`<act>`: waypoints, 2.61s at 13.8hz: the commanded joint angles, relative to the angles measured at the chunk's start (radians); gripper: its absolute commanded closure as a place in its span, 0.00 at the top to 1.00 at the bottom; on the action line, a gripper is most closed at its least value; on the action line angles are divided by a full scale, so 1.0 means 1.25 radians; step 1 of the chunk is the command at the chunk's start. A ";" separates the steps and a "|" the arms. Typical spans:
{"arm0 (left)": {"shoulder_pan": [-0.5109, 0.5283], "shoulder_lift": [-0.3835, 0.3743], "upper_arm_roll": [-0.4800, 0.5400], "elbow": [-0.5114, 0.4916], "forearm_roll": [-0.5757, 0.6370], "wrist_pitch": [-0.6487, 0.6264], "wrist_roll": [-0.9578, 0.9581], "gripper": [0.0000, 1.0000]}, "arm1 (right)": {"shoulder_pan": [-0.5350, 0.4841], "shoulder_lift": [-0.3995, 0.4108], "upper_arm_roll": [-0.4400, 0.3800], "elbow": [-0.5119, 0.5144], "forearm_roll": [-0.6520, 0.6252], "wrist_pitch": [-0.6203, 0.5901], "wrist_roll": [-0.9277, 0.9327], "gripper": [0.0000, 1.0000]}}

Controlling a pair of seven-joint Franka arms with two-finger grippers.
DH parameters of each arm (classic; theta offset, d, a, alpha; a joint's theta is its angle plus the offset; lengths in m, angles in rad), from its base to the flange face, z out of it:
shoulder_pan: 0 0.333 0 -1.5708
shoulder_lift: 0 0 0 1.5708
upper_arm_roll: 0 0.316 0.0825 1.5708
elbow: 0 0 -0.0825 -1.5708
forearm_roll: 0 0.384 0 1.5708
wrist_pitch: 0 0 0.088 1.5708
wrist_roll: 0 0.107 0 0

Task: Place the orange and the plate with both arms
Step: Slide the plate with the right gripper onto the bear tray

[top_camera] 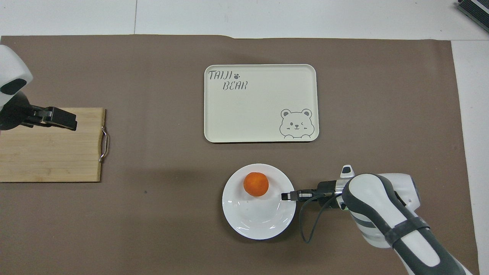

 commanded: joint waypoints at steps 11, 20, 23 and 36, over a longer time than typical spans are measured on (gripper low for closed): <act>0.008 -0.005 -0.007 0.002 0.017 -0.007 0.007 1.00 | -0.050 0.077 0.001 0.157 0.118 -0.061 -0.106 0.00; 0.008 -0.005 -0.007 0.002 0.017 -0.007 0.008 1.00 | -0.073 0.243 -0.005 0.474 0.051 -0.064 0.099 0.00; 0.008 -0.005 -0.007 0.002 0.017 -0.007 0.007 1.00 | -0.088 0.350 -0.004 0.604 0.035 -0.055 0.148 0.00; 0.008 -0.005 -0.007 0.002 0.017 -0.007 0.007 1.00 | -0.089 0.519 0.001 0.720 0.037 -0.026 0.071 0.00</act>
